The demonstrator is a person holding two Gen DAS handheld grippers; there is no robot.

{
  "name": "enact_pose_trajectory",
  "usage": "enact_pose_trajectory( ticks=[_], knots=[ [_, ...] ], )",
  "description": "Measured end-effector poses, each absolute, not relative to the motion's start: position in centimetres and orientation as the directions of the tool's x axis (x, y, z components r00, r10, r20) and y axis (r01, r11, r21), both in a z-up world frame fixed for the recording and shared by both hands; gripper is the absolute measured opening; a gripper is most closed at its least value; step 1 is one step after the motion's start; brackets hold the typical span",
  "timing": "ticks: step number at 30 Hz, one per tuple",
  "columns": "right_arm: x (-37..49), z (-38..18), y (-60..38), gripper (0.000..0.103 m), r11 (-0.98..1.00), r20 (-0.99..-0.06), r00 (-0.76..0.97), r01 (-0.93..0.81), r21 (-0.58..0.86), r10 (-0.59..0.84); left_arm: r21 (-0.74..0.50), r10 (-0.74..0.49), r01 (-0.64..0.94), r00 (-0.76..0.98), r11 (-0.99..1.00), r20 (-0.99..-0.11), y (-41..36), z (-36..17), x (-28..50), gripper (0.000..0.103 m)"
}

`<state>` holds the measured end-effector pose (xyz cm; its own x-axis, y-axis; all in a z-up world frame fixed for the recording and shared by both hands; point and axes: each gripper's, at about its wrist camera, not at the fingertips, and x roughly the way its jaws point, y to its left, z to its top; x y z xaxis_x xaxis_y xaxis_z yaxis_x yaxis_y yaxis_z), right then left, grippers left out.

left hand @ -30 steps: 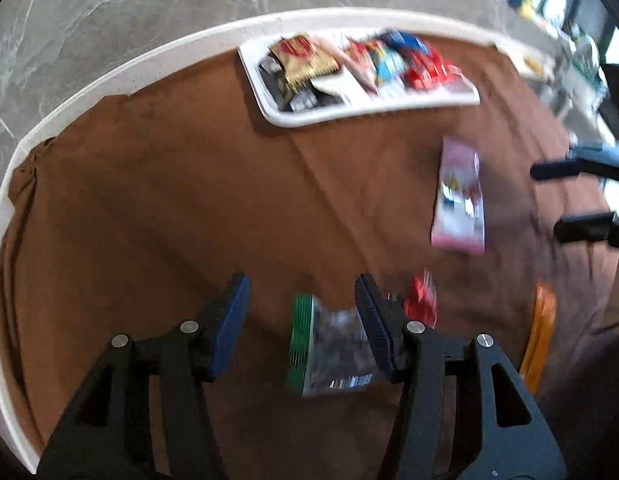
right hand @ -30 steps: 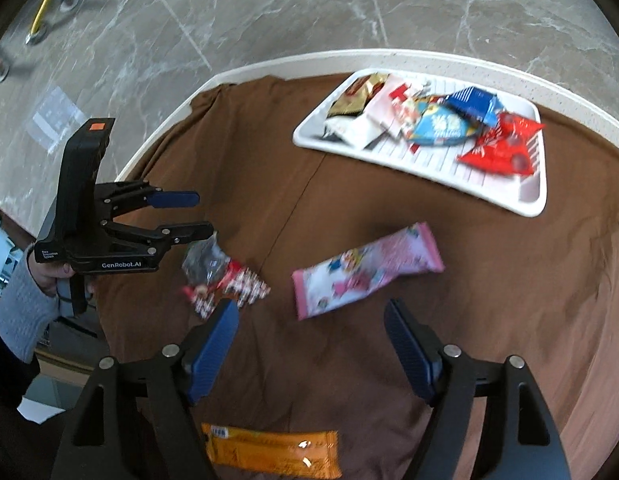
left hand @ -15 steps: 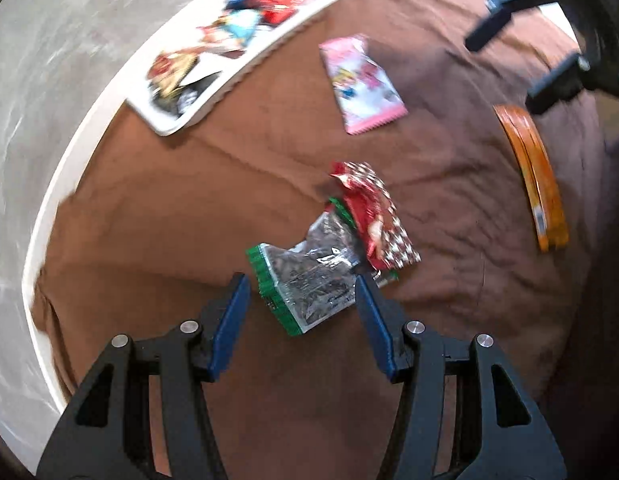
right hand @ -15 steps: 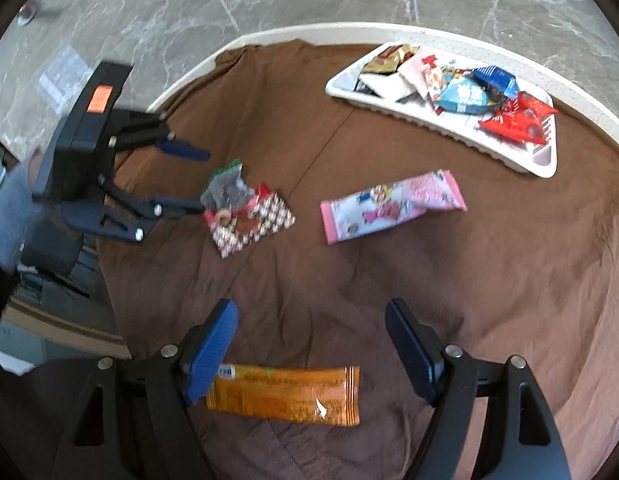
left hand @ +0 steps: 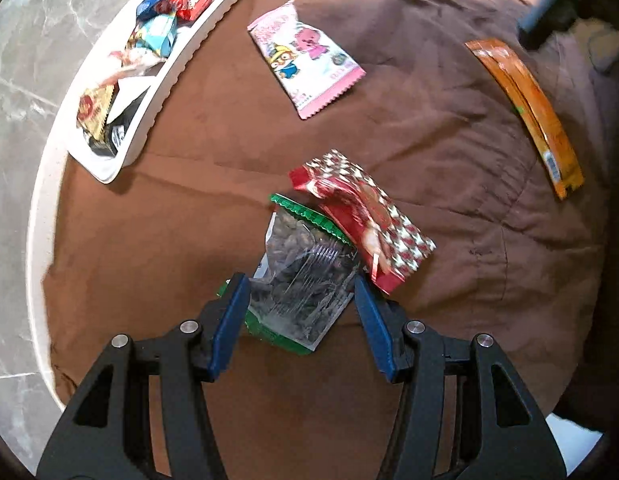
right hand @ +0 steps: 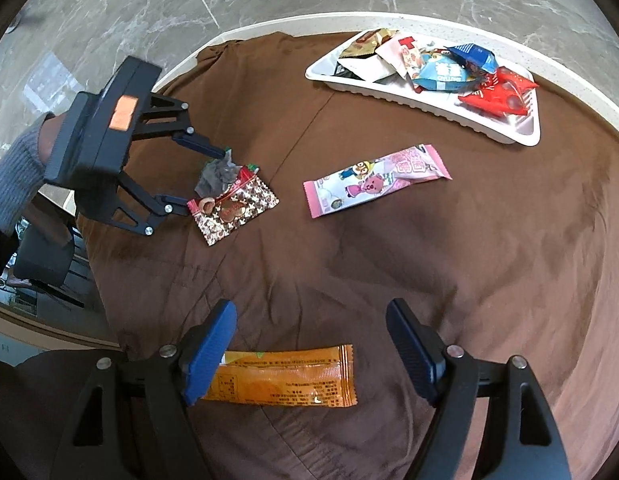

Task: Organize snacks
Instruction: 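Move both tools back to the cloth above the seed bag and pink packet, then grasp the green-edged seed bag with the left tool while the right tool grasps the pink packet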

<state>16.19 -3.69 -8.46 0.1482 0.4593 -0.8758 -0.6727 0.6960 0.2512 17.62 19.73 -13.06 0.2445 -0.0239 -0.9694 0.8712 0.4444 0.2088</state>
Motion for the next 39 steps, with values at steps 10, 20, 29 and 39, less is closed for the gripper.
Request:
enact_pose_trajectory(
  ticks=[10,20,29,39],
  knots=[
    [17.3,-8.6,-2.9,0.082,0.708,-0.868,0.154,-0.652,0.27,0.473,0.173,-0.065,0.783,0.262,0.597,-0.963,21.5,-12.6,20.6,0.055],
    [20.0,-9.4,-2.1,0.085,0.765,-0.869,0.181,-0.578,0.284,0.46,0.121,-0.111,0.742,0.255,0.659,-0.96,21.7,-13.2,22.7,0.064],
    [24.8,-11.3,-1.2,0.086,0.838,-0.879,0.194,-0.443,0.319,0.436,0.085,-0.147,0.727,0.249,0.681,-0.957,22.3,-13.4,24.0,0.064],
    [27.3,-12.0,0.0,0.052,0.867,-0.878,0.243,-0.399,0.298,0.413,0.032,-0.191,0.688,0.245,0.725,-0.95,23.1,-13.7,24.2,0.065]
  ],
)
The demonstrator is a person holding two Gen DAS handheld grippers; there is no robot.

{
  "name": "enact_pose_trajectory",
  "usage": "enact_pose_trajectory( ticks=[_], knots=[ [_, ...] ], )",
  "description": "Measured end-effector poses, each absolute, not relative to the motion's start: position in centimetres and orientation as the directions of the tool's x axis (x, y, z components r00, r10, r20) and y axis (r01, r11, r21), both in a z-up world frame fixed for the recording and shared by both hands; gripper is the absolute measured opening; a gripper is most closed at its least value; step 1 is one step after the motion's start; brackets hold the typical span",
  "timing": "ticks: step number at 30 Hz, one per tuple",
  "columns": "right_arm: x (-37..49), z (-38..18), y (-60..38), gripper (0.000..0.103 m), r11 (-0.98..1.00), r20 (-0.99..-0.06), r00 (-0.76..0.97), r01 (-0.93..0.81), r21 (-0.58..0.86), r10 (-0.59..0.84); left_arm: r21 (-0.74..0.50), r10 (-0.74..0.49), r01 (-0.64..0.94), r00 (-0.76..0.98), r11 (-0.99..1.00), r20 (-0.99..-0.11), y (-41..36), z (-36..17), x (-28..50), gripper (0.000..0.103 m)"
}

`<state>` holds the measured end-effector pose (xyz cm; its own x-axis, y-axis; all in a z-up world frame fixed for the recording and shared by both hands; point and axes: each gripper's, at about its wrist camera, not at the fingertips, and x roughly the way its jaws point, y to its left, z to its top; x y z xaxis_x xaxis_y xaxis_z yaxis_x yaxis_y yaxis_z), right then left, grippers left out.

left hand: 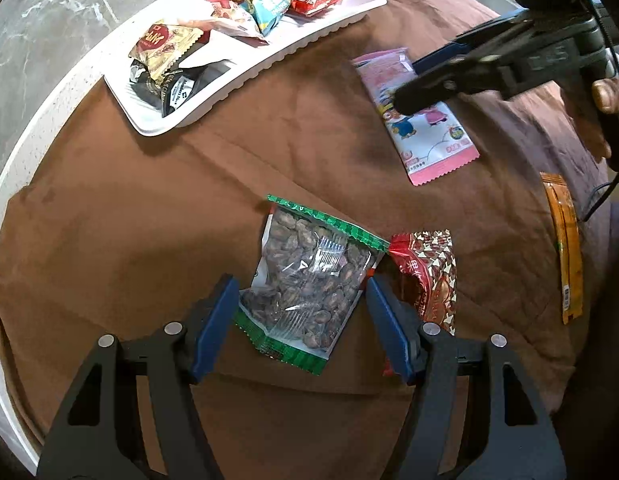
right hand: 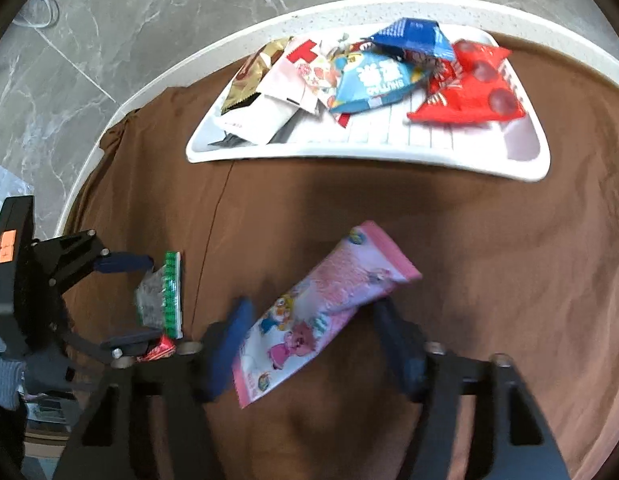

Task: Organize snacks
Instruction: 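Grasp the green-edged seed bag with the left tool while the right tool grasps the pink packet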

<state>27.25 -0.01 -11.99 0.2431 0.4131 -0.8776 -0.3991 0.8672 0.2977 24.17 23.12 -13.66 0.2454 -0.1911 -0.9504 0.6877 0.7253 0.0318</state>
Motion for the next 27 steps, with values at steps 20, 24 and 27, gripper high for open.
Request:
enact_pose_trajectory(
  ticks=[20,24,27],
  knots=[
    [27.0,-11.9,-1.1,0.022,0.8,-0.828,0.197,-0.448,0.4,0.525,-0.093,-0.278,0.578,0.241,0.811,-0.93,24.6,-12.9,23.6,0.038],
    [26.9,-12.6,-0.3,0.026,0.794,-0.837,0.16,-0.447,0.411,0.523,-0.072,-0.262,0.593,0.241,0.802,-0.935,24.1,-12.9,23.2,0.038],
    [26.7,-12.3,0.4,0.046,0.788,-0.835,0.159,-0.46,0.409,0.526,-0.051,-0.248,0.609,0.244,0.791,-0.937,23.4,-13.1,23.5,0.041]
  ],
)
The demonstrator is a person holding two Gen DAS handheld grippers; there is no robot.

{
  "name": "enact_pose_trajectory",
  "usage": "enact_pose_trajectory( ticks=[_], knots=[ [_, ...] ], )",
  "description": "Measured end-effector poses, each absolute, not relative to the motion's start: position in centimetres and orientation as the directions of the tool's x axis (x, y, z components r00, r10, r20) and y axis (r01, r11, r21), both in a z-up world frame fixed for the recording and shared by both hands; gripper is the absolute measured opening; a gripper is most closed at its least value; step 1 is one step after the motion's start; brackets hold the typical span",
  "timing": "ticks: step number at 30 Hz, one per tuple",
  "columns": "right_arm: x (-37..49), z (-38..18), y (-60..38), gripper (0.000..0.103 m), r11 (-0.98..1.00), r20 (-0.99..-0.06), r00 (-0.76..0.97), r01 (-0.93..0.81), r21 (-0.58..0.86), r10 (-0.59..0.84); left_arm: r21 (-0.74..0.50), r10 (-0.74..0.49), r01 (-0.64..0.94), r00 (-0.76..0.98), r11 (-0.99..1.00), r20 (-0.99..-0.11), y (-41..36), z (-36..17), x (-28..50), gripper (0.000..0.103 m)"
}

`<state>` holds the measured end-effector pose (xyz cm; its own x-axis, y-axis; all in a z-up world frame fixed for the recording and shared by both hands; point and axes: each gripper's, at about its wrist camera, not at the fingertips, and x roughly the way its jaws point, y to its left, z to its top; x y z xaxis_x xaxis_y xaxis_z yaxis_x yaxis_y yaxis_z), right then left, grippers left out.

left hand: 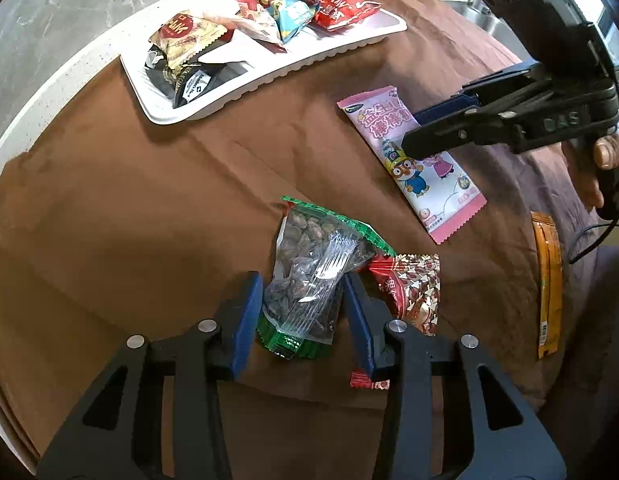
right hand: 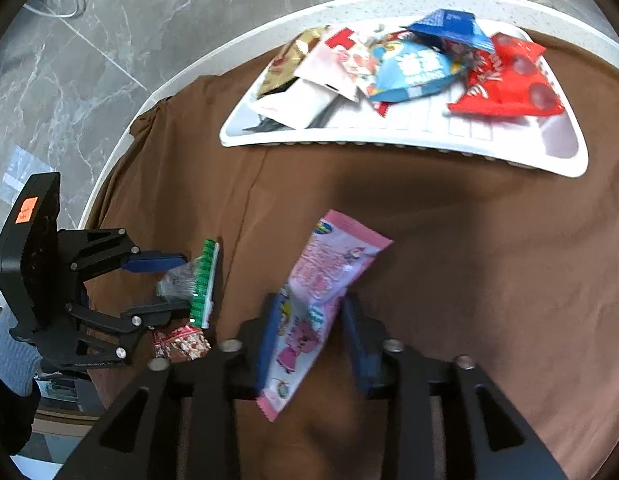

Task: Organize snacks
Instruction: 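Grasp the green-edged seed bag with the left tool while the right tool grasps the pink packet, then carry both packets to the tray and open both tools over it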

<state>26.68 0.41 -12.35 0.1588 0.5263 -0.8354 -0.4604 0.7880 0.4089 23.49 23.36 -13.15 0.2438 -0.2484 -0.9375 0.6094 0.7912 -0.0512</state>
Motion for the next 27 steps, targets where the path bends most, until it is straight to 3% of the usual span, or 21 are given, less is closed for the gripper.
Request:
enact_pose_trajectory(
  ticks=[2,5,6,8,13,19,27],
  knots=[
    [26.3,-12.2,1.2,0.058,0.783,-0.841,0.157,-0.482,0.393,0.518,-0.019,-0.229,0.632,0.252,0.775,-0.94,22.9,-13.2,23.3,0.042],
    [25.5,-12.0,2.7,0.06,0.792,-0.866,0.189,-0.526,0.309,0.463,-0.002,-0.22,0.638,0.263,0.77,-0.939,22.4,-13.5,23.3,0.045],
    [25.4,-11.9,2.9,0.057,0.795,-0.873,0.201,-0.537,0.282,0.445,-0.007,-0.223,0.632,0.264,0.775,-0.938,22.4,-13.6,23.4,0.047],
    [25.2,-12.0,3.0,0.03,0.805,-0.882,0.229,-0.544,0.236,0.412,-0.017,-0.232,0.626,0.264,0.779,-0.936,22.6,-13.6,23.5,0.047],
    [25.5,-11.8,2.5,0.02,0.8,-0.881,0.235,-0.557,0.224,0.41,-0.018,-0.24,0.624,0.274,0.781,-0.931,22.7,-13.6,23.0,0.045],
    [25.8,-10.9,1.5,0.016,0.788,-0.859,0.229,-0.551,0.274,0.458,-0.036,-0.252,0.609,0.274,0.792,-0.928,23.2,-13.3,22.4,0.03],
    [25.9,-9.7,0.0,0.015,0.781,-0.83,0.231,-0.529,0.332,0.508,-0.115,-0.311,0.581,0.25,0.806,-0.917,24.1,-13.0,22.7,0.028]
  ],
)
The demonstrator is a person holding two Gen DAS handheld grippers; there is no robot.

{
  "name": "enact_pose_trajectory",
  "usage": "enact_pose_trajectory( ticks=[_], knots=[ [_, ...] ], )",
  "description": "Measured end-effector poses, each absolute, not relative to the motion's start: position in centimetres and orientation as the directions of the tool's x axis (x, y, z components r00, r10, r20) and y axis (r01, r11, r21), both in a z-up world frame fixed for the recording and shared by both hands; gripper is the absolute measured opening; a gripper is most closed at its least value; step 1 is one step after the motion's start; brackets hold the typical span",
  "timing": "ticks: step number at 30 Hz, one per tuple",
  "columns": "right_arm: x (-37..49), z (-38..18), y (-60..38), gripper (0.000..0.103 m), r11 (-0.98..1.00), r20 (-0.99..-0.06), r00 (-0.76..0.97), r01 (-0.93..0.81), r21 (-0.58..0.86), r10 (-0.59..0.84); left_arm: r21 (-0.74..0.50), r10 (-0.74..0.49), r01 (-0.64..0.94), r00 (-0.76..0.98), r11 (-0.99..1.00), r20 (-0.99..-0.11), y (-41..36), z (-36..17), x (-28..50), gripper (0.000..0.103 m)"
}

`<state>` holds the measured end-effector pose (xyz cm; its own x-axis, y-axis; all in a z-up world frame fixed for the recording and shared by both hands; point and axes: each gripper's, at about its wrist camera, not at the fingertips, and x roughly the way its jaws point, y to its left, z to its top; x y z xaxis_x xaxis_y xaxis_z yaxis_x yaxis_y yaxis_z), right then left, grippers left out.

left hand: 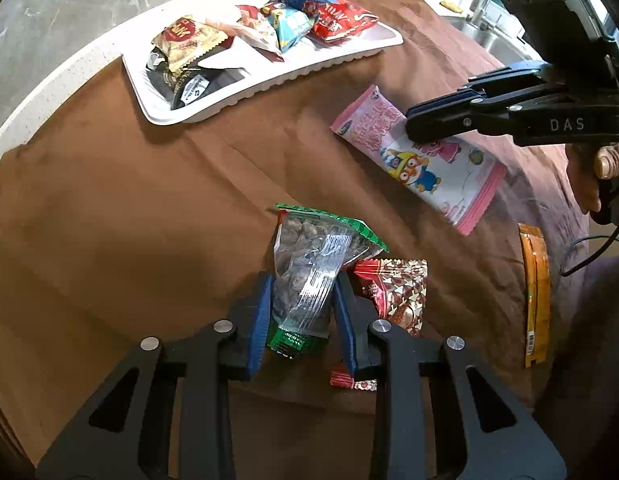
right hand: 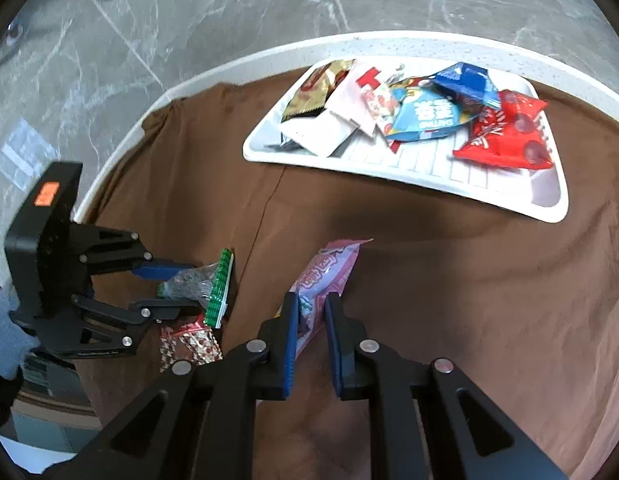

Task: Organize snacks
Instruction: 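Carry both packets to the tray and open both tools over it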

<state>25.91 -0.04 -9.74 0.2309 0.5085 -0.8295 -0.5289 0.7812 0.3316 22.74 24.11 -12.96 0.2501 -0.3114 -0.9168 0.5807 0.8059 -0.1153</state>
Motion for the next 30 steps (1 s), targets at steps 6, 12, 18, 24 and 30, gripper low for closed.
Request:
enact_pose_trajectory(
  ticks=[6,12,18,24,30],
  knots=[
    [26.0,-9.2,-0.8,0.015,0.778,-0.815,0.229,-0.512,0.364,0.532,-0.172,-0.355,0.547,0.249,0.819,-0.901,25.3,-12.2,22.8,0.027],
    [26.3,-8.2,-1.4,0.015,0.77,-0.794,0.237,-0.503,0.394,0.561,-0.214,-0.389,0.505,0.272,0.836,-0.88,26.2,-10.9,23.9,0.027],
    [27.6,-6.4,-1.8,0.015,0.765,-0.764,0.274,-0.499,0.407,0.584,-0.247,-0.426,0.475,0.317,0.844,-0.847,26.2,-8.7,25.8,0.027],
    [30.2,-4.6,-2.1,0.015,0.77,-0.739,0.32,-0.494,0.404,0.593,-0.277,-0.452,0.439,0.367,0.855,-0.813,25.9,-6.7,29.3,0.027],
    [33.3,-3.3,-2.0,0.015,0.778,-0.722,0.362,-0.496,0.387,0.59,-0.307,-0.462,0.396,0.393,0.865,-0.795,25.0,-5.9,33.2,0.027]
  ],
)
